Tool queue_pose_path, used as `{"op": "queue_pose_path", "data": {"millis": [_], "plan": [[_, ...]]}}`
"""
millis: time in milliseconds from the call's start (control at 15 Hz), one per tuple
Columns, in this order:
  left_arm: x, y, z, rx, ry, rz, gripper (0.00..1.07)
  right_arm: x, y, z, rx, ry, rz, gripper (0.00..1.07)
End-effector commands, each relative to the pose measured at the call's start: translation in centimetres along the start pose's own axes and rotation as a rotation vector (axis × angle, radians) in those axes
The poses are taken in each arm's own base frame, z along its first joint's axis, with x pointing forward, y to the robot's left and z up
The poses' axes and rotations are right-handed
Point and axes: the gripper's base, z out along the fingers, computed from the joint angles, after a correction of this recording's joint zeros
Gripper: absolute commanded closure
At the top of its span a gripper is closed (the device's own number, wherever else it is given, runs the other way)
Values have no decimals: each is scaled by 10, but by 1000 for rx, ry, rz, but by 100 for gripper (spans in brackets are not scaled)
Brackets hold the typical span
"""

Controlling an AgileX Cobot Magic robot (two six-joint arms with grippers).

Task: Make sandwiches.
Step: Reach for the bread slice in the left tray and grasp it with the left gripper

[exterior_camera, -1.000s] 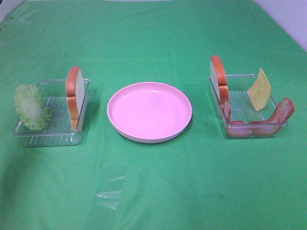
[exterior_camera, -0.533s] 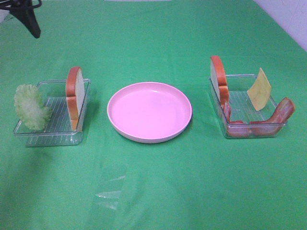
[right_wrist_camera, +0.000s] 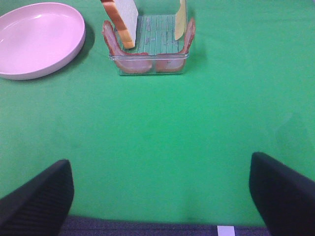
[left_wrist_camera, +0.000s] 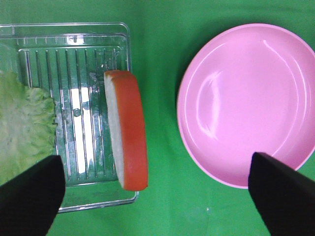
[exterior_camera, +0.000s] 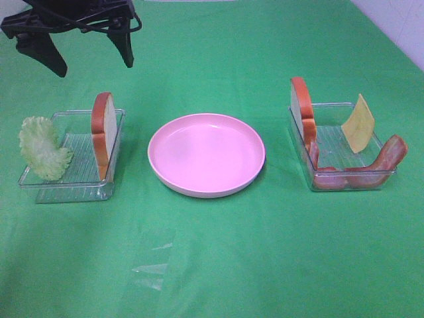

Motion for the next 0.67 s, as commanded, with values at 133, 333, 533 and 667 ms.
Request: {"op": "queue_pose_path", "data": {"millis": [133,333,533,667], "plan": [[8,4,24,-87,136,2,14,3,0,-2,0,-29,7,13],[7,8,45,-126,172,7,14,3,0,-2,0,-29,7,13],[7,12,72,-156,213,14,14,3,0,-2,0,-29,7,13],[6,13,81,-155,211,22,14,3,0,-2,0,-29,7,13]]}}
